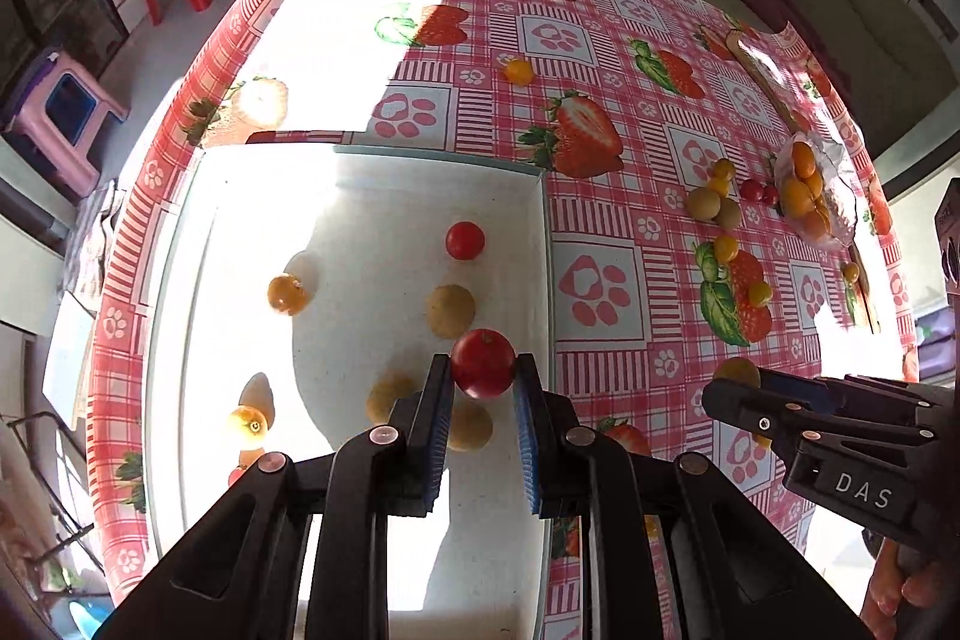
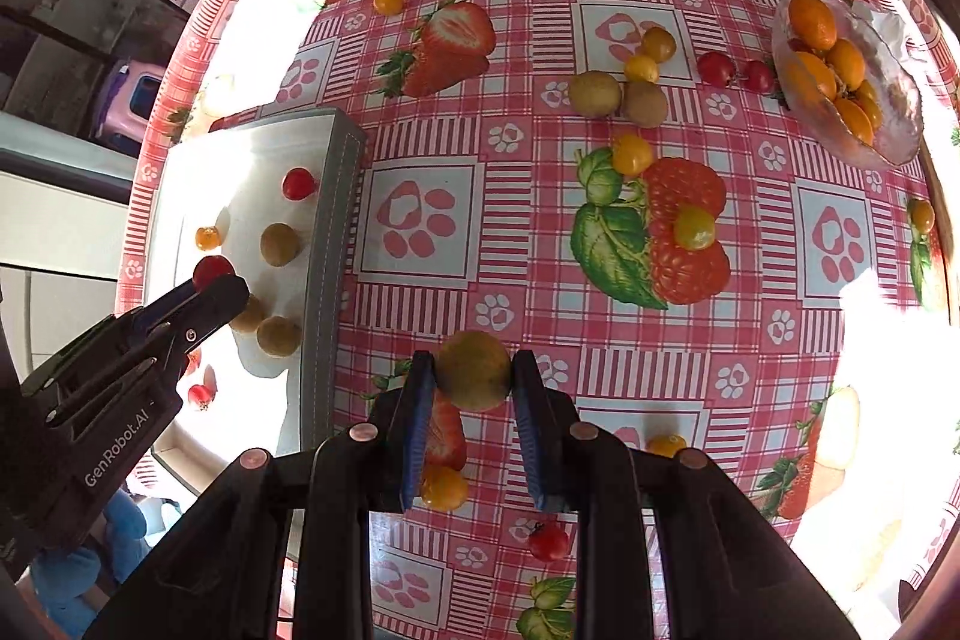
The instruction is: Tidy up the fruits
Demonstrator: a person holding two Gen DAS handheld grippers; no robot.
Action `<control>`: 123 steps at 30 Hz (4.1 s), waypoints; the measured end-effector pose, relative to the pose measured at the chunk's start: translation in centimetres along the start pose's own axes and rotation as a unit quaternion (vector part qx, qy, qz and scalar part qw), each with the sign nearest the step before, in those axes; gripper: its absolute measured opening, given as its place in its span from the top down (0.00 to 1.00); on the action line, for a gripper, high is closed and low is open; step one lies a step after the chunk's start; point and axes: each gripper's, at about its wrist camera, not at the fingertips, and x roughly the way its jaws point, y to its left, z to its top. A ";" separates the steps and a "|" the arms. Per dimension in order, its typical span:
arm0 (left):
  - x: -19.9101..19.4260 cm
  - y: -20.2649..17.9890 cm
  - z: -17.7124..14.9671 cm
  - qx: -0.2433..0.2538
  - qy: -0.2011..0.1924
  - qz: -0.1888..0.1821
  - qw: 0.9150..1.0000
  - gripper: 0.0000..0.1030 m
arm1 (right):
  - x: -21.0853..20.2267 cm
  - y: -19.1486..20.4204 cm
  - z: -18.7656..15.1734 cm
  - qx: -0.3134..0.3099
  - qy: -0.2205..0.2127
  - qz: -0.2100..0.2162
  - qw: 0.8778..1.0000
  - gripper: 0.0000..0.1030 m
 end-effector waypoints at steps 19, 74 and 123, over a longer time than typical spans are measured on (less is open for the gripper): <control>-2.6 10.2 -6.8 -0.105 0.010 0.055 0.993 0.79 | 3.6 11.2 0.0 -0.100 0.040 0.025 0.994 0.72; -0.5 -0.1 -2.0 0.076 0.027 0.072 0.994 0.35 | 0.1 -0.3 -2.6 0.017 0.016 -0.038 0.999 0.24; 5.4 -12.0 -6.8 0.126 0.124 -0.025 0.984 0.75 | 3.1 -8.0 -4.4 0.081 0.024 -0.044 0.995 0.80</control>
